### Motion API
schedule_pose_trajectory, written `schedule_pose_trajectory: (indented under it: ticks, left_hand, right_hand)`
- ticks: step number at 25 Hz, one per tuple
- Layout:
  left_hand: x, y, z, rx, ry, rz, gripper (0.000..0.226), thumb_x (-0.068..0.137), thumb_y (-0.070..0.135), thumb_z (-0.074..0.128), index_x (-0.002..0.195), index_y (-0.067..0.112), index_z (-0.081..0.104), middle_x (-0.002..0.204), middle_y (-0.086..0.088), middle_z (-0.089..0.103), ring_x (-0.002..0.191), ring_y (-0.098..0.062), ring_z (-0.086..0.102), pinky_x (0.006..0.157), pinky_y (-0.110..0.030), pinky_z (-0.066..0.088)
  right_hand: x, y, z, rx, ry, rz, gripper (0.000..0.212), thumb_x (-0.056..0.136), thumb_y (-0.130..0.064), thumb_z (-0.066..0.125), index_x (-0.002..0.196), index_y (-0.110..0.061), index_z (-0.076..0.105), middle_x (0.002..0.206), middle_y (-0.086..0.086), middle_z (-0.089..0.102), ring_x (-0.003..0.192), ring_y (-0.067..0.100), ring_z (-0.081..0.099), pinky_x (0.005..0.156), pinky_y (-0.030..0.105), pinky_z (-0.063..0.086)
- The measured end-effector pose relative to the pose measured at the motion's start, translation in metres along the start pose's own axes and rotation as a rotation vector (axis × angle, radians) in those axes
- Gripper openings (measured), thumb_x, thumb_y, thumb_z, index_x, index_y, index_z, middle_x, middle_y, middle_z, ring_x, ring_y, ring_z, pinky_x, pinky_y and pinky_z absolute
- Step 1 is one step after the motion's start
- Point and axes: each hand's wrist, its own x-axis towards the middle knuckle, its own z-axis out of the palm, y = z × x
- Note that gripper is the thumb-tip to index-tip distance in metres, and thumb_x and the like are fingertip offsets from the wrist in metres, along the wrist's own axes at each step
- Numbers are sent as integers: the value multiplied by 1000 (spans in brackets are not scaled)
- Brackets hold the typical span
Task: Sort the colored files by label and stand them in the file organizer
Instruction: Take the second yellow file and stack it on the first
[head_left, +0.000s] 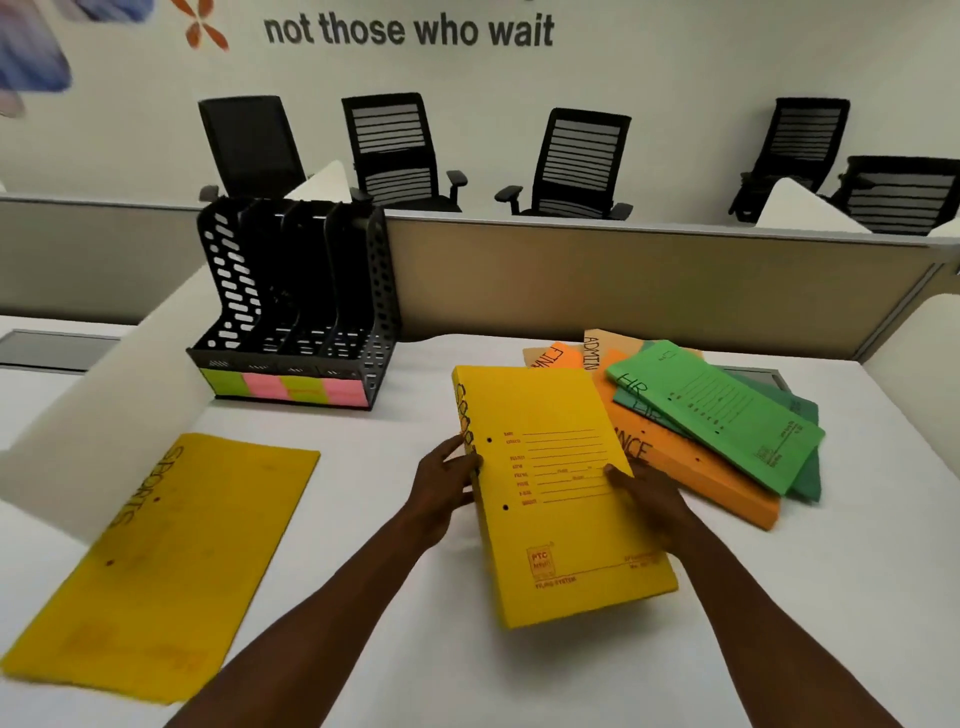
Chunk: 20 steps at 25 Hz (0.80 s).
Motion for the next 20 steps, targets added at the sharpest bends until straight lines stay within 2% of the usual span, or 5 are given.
schedule_pose_trajectory:
  ticks: [4,7,11,15,20]
  left_hand:
    - [-9,6,-79,50,88,38,36,93,14,66,128,11,62,116,-14,71,108,-32,68,85,-42,59]
    - [-20,13,-140,79,177,41,34,91,11,69,124,13,65,120,-18,68,104,-34,69,83,-46,59]
    - [-35,24,-218,133,295,33,35,89,8,70,123,11,64,124,-18,66,103,-34,68,84,-47,59]
    - [-54,30,-284,187,446,8,47,87,12,73,132,6,59,129,-12,63,108,-28,64,95,-46,54]
    - [-73,27,-351,504,425,-39,45,92,31,68,131,13,59,129,-5,62,105,-22,61,94,-39,50]
  right_hand:
    - [-21,-9,87,193,-53,47,32,88,-29,72,114,-12,68,108,13,71,94,35,67,86,52,55]
    - [-41,-17,161,282,-106,51,27,88,-25,72,113,-14,67,106,11,71,92,34,68,79,48,56]
    - [-57,-24,244,254,-133,76,22,87,-34,73,103,-20,68,108,11,71,96,35,67,89,54,54]
    - [-70,-23,318,92,-99,8,48,83,-54,70,120,-24,64,119,7,67,106,32,63,98,55,50]
    - [-112,-23,394,35,-93,17,59,91,-43,66,141,-16,48,137,10,56,124,36,53,105,49,44]
